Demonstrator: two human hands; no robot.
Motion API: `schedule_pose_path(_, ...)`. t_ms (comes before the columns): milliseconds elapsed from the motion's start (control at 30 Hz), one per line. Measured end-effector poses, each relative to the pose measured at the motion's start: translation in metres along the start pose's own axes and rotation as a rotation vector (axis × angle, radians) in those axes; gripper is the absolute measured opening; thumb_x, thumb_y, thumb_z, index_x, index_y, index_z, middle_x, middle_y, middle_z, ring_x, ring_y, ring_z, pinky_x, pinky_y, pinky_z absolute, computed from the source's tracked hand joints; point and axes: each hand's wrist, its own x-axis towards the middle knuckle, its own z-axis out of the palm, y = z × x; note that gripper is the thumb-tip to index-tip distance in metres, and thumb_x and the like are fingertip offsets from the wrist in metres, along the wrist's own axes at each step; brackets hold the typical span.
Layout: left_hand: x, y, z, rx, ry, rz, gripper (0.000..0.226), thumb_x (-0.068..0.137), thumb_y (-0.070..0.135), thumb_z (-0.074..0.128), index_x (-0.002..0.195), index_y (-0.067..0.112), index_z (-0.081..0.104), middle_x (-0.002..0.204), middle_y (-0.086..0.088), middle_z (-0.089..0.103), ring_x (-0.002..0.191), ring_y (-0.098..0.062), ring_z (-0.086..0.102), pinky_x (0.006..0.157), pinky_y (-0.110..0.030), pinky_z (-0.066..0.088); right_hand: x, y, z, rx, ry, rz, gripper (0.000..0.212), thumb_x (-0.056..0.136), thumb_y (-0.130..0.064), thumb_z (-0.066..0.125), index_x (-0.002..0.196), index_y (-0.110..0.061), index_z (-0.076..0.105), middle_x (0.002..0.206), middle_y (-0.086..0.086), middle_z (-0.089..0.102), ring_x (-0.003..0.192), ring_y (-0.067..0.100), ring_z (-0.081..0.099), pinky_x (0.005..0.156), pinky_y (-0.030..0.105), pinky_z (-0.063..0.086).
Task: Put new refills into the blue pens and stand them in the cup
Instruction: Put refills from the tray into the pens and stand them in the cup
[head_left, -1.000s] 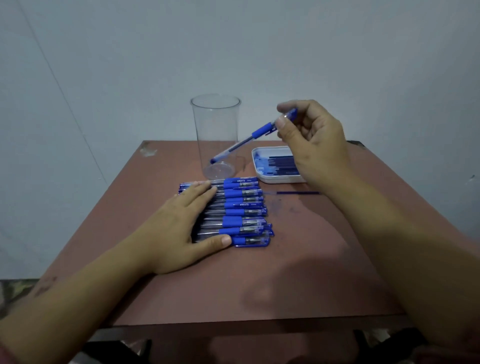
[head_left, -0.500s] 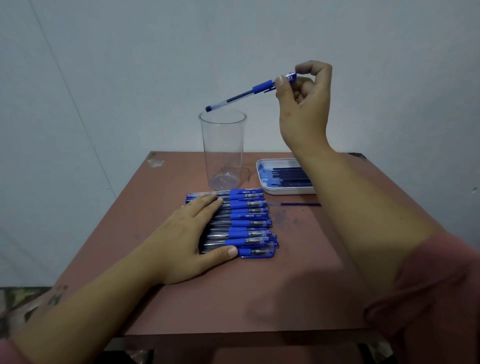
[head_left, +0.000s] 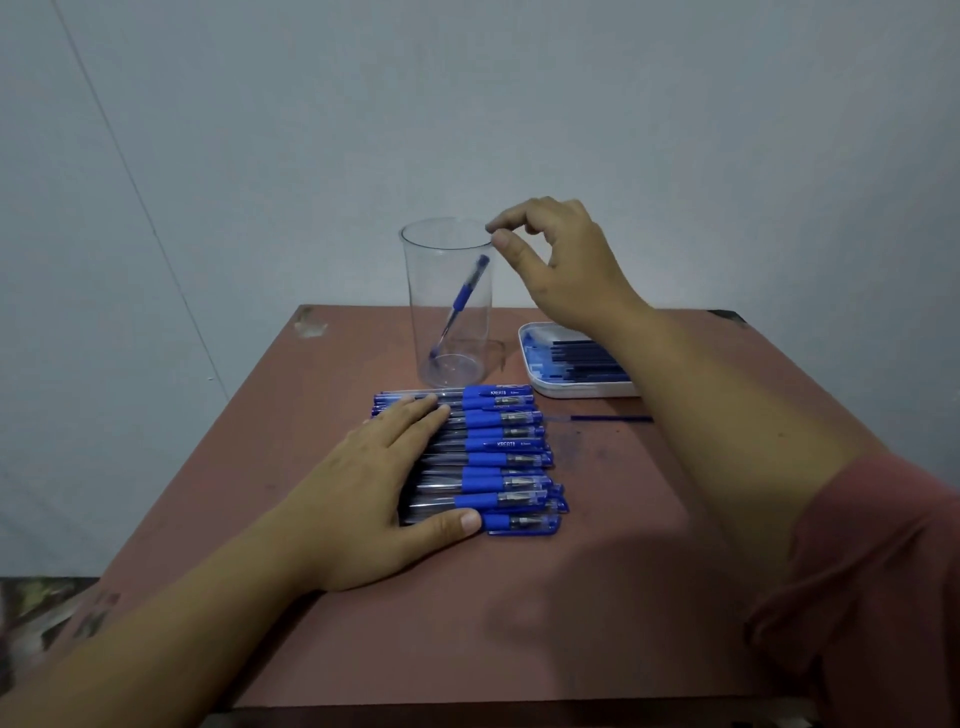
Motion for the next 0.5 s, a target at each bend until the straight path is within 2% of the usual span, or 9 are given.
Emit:
schedule_pose_path(100, 0.0, 0.0, 0.0, 0.0, -0.001, 0.0, 0.106, 0.069, 0.093, 0.026, 0.155, 0.034, 0.007, 0.16, 0.019, 0.004, 0.145, 0.005, 0.002, 0.12, -0.026, 0.011, -0.007, 0.001, 0.002, -0.026, 0.007, -0.012, 0.022, 0.096, -0.033, 0.057, 0.112, -0.021, 0.067, 0.107, -0.017, 0.058, 0.106, 0.01, 0.044, 0.088, 0.008, 0.031)
schedule_pose_path(233, 0.0, -0.001, 0.001, -0.002, 0.013, 0.012, 0.105, 0.07, 0.092, 0.028, 0.155, 0.032, 0.008, 0.161, 0.019, 0.004, 0.145, 0.005, 0.003, 0.117, -0.023, 0.009, -0.023, 0.0, -0.001, -0.015, 0.024, 0.014, 0.027, 0.094, -0.036, 0.06, 0.117, -0.022, 0.065, 0.112, -0.018, 0.055, 0.103, 0.007, 0.044, 0.085, 0.003, 0.029)
schedule_pose_path(300, 0.0, -0.002, 0.001, -0.003, 0.016, 0.015, 0.105, 0.071, 0.091, 0.029, 0.155, 0.032, 0.009, 0.16, 0.019, 0.005, 0.145, 0.005, 0.003, 0.117, -0.023, 0.009, -0.037, -0.001, -0.006, -0.023, -0.005, 0.021, 0.025, 0.093, -0.035, 0.062, 0.115, -0.024, 0.065, 0.108, -0.022, 0.054, 0.1, 0.003, 0.044, 0.084, 0.003, 0.029)
schedule_pose_path(367, 0.001, -0.002, 0.002, -0.006, 0.019, 0.018, 0.104, 0.071, 0.091, 0.03, 0.155, 0.032, 0.01, 0.16, 0.018, 0.007, 0.145, 0.005, 0.004, 0.118, -0.024, 0.011, -0.055, -0.004, -0.014, -0.049, -0.081, 0.015, 0.023, 0.091, -0.034, 0.064, 0.112, -0.025, 0.066, 0.102, -0.029, 0.052, 0.096, -0.005, 0.044, 0.082, 0.003, 0.029)
schedule_pose_path(500, 0.001, -0.002, 0.002, -0.02, 0.029, 0.021, 0.105, 0.07, 0.092, 0.03, 0.154, 0.031, 0.013, 0.16, 0.018, 0.01, 0.145, 0.004, 0.007, 0.119, -0.027, 0.015, -0.095, -0.006, -0.024, -0.066, -0.317, 0.09, 0.021, 0.089, -0.036, 0.066, 0.11, -0.031, 0.066, 0.099, -0.029, 0.055, 0.097, -0.003, 0.05, 0.083, 0.013, 0.036)
